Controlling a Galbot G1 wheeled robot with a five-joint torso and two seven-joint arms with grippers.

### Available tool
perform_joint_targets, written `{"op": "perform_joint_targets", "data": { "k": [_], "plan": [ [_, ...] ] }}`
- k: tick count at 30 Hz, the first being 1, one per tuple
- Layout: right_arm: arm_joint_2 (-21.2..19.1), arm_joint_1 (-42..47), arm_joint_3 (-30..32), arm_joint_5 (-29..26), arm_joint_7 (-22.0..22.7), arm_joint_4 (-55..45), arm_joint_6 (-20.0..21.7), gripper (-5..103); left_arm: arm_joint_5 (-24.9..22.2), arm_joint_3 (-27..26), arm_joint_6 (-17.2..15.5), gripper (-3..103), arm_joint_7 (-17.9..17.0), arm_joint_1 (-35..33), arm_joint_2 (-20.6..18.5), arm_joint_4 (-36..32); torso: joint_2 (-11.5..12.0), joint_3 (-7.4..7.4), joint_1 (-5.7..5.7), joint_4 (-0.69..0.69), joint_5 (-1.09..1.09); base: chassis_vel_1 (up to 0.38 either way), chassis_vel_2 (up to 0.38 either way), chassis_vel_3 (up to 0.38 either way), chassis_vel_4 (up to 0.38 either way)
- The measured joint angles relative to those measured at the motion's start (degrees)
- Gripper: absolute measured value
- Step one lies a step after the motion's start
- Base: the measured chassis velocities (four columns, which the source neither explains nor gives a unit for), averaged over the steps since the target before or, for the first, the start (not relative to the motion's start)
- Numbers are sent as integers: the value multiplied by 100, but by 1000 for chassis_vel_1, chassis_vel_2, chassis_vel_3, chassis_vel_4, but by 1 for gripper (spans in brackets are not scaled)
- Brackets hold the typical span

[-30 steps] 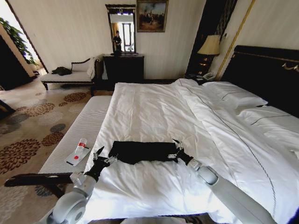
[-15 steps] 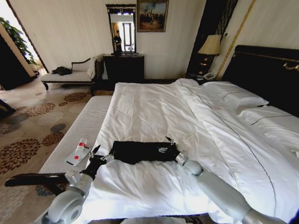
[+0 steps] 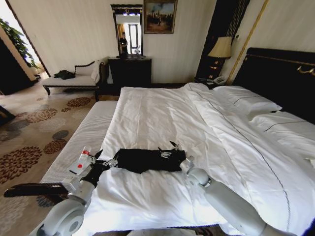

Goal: Fold the clothes on the bed.

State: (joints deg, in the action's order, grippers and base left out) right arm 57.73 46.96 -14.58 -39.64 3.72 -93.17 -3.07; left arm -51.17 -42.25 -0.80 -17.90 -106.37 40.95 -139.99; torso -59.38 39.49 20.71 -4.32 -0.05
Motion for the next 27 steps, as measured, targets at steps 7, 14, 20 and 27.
{"op": "perform_joint_targets", "data": {
  "k": [7, 14, 20, 27],
  "plan": [
    [1185, -179, -545, 300, -108, 1202, -132, 100, -409, -266, -261, 100, -202, -70, -35, -350, 2, 1, 1, 0, 1, 0, 0, 0, 0],
    [884, 14, -758, 667, -167, 964, -198, 100, 28, -110, -426, 100, -204, -98, 205, -292, 1, 0, 0, -4, 0, 0, 0, 0, 0],
    [1230, -136, -590, 430, -34, 715, -135, 100, 321, 32, -467, 100, -218, -92, 419, -241, 1, 0, 0, 1, 1, 0, 0, 0, 0],
    [1869, -47, -931, 759, -86, 1365, -242, 100, 589, 145, -605, 100, -155, -143, 443, -265, 1, 1, 0, -1, 3, 0, 0, 0, 0]
  ]
}}
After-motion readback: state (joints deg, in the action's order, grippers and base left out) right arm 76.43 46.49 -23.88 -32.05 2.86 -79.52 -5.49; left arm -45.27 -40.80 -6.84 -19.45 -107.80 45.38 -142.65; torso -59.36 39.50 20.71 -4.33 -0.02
